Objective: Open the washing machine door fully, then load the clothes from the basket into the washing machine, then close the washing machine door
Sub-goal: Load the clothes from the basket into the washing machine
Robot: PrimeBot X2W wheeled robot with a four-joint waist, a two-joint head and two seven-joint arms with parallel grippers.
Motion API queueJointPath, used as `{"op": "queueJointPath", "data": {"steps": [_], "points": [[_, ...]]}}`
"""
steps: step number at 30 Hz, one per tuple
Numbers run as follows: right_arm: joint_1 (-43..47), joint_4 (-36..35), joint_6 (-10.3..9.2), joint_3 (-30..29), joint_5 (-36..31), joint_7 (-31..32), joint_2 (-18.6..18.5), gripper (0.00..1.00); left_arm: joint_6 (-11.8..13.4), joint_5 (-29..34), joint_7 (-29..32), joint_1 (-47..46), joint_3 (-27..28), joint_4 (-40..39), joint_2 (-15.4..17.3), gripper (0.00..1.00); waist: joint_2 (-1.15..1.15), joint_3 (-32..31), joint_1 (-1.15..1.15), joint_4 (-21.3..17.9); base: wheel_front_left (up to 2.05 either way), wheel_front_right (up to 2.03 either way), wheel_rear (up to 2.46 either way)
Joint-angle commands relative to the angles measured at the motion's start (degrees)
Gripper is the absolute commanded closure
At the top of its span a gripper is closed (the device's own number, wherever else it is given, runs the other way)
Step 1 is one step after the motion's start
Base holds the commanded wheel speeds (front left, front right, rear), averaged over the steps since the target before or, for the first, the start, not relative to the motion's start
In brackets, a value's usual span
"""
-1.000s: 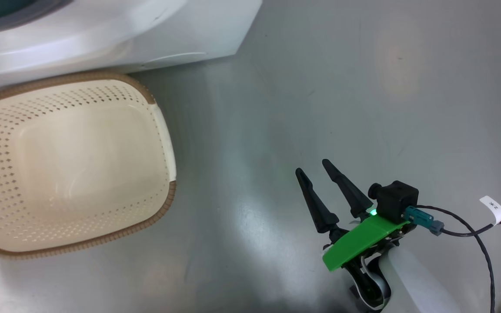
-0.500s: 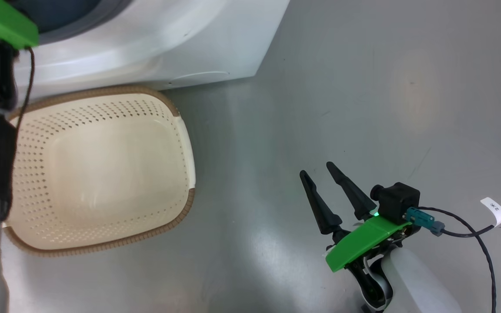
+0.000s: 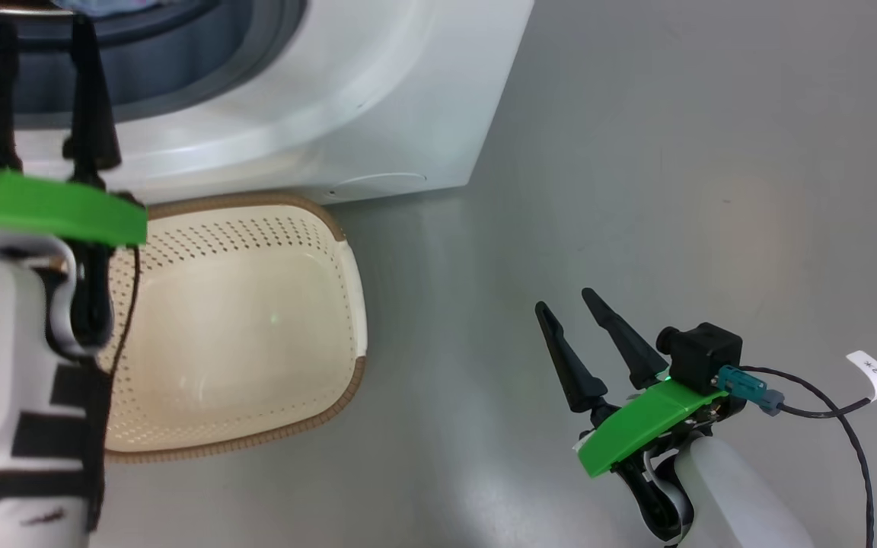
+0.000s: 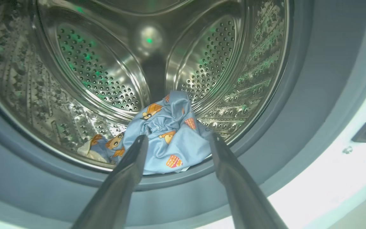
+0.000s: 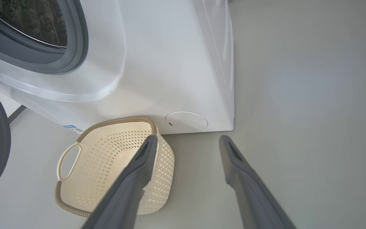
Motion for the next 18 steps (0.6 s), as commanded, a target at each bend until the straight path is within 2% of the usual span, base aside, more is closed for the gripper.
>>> {"op": "queueJointPath", "data": {"steps": [1,13,18], "points": [[2.0,-0.8,0.09,0.9,-0.4,-0.7,0.6,0.00,-0.1,1.2,-0.3,2.6,2.4,-3.1,1.6,0.00,0.00,-1.7,0.01,0.8,0.00,0.00,0.00],[3.8,-0.4,0.09,0.3,-0.5,-0.7,0.6,0.00,-0.1,3.9,-0.3,15.1,4.7,-10.3,-2.5,0.00,0.00,-6.9,0.01,1.8,0.00,0.00,0.00],[4.5,-0.3,0.09,0.3,-0.4,-0.7,0.6,0.00,-0.1,4.2,-0.3,20.1,7.9,-12.6,-4.1,0.00,0.00,-9.0,0.01,1.9,0.00,0.00,0.00]]}}
